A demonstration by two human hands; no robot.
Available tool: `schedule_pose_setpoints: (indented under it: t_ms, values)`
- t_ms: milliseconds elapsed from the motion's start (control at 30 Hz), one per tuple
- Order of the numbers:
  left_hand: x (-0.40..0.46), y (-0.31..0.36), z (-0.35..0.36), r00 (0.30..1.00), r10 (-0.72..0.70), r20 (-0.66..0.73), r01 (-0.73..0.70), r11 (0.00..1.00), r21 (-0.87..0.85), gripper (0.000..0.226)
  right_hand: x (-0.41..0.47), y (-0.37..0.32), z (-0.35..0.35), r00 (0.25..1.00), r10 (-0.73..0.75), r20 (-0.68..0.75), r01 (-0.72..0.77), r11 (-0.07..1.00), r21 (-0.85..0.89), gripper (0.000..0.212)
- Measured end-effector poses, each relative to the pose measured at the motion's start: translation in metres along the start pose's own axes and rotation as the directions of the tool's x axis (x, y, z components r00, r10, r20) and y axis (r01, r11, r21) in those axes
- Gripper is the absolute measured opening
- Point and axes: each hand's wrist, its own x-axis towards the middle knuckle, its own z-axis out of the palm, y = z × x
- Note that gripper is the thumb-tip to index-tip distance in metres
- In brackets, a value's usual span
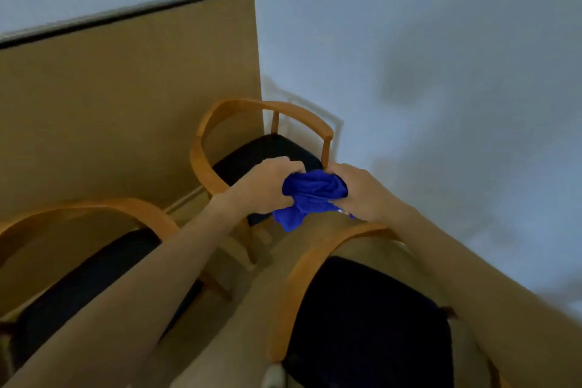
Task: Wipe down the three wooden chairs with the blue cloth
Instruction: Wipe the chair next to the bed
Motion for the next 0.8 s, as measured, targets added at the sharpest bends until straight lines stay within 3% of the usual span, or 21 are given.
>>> schedule_pose_setpoints:
  t_ms: [100,233,300,367,467,533,633,800]
  values:
    - [-0.016,-0.025,0.097,0.997,-0.070,0.045,0.069,0.997,0.029,0.039,-0.002,0.045,0.078,1.000,0.022,0.019,-0.018,0.984,-0.178,0.038]
    - [-0.065,-0.041,0.266,0.929,-0.262,0.259,0.246,0.965,0.094,0.053,-0.042,0.108,0.190,0.937,0.148,0.315,-0.045,0.949,-0.312,0.054]
    - [-0.090,-0.042,0.334,0.858,-0.316,0.404,0.286,0.949,0.135,0.050,-0.074,0.140,0.234,0.826,0.257,0.501,-0.116,0.949,-0.294,0.061]
    - [-0.102,-0.040,0.369,0.861,-0.326,0.389,0.287,0.945,0.157,0.050,-0.099,0.157,0.263,0.774,0.296,0.560,-0.279,0.953,-0.118,0.064]
    - [-0.098,-0.032,0.387,0.913,-0.403,0.058,0.403,0.915,0.008,0.055,-0.106,0.166,0.288,0.835,0.307,0.457,-0.393,0.914,0.103,0.058]
    - [-0.091,-0.039,0.388,0.845,-0.529,-0.078,0.529,0.848,-0.026,0.060,-0.095,0.165,0.296,0.880,0.324,0.348,-0.397,0.904,0.161,0.048]
    - [-0.091,-0.057,0.391,0.747,-0.661,-0.077,0.662,0.749,-0.007,0.081,-0.077,0.160,0.304,0.896,0.375,0.237,-0.435,0.847,0.305,0.037]
    - [-0.081,-0.063,0.400,0.744,-0.666,0.054,0.667,0.737,-0.109,0.090,-0.056,0.157,0.320,0.862,0.494,0.110,-0.483,0.738,0.471,0.038]
